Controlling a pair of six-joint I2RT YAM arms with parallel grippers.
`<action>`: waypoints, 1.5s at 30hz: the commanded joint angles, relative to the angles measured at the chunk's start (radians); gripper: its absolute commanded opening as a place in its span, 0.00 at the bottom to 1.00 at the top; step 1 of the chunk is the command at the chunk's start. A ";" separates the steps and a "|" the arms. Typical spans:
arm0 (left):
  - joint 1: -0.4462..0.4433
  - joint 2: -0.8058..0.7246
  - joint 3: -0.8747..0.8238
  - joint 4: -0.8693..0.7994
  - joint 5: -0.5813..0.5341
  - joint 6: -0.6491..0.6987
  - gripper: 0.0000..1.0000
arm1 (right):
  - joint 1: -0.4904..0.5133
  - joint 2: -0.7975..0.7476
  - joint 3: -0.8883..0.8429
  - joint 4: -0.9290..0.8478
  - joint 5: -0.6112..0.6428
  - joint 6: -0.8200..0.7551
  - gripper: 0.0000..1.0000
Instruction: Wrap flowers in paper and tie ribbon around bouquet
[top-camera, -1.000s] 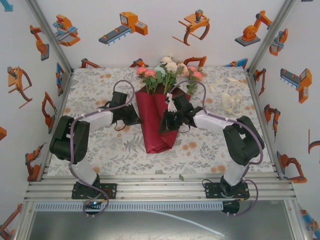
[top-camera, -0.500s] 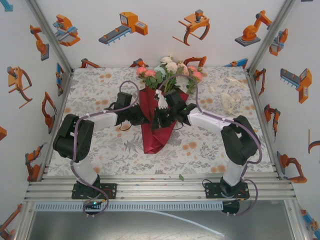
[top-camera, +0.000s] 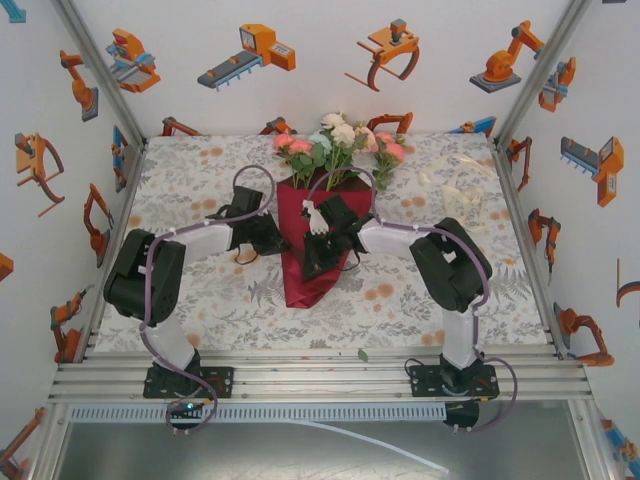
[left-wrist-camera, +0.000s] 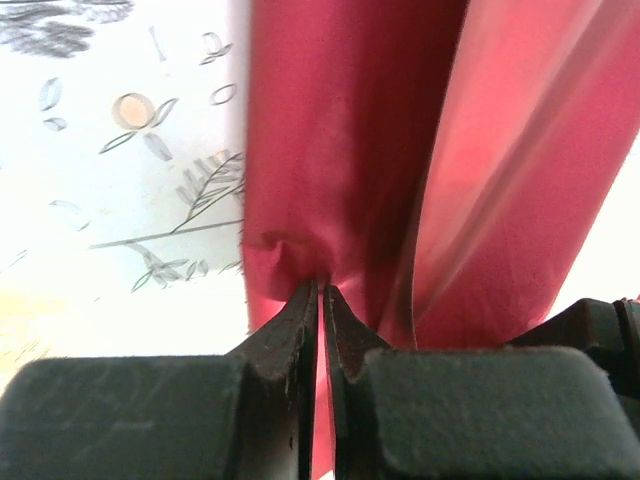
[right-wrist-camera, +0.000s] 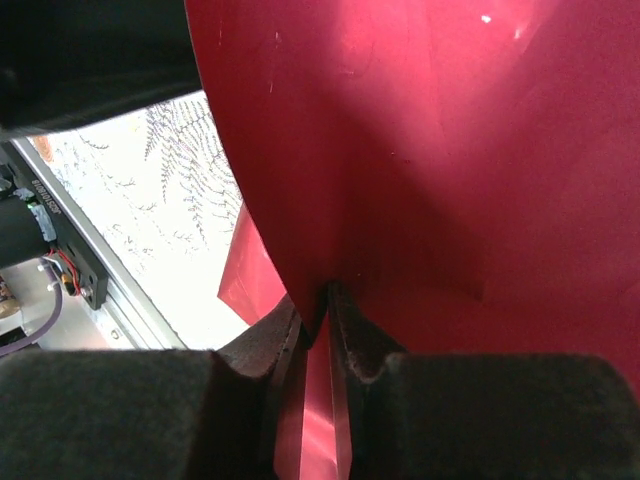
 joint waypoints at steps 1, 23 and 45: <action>0.019 -0.123 0.012 -0.083 -0.048 -0.004 0.14 | 0.001 0.005 0.030 0.002 -0.018 -0.022 0.24; 0.006 0.103 0.035 0.140 0.134 -0.158 0.10 | -0.009 -0.158 -0.064 0.137 -0.092 0.088 0.49; -0.061 -0.031 0.077 -0.074 0.087 -0.002 0.10 | 0.038 -0.191 -0.285 0.077 -0.005 0.084 0.08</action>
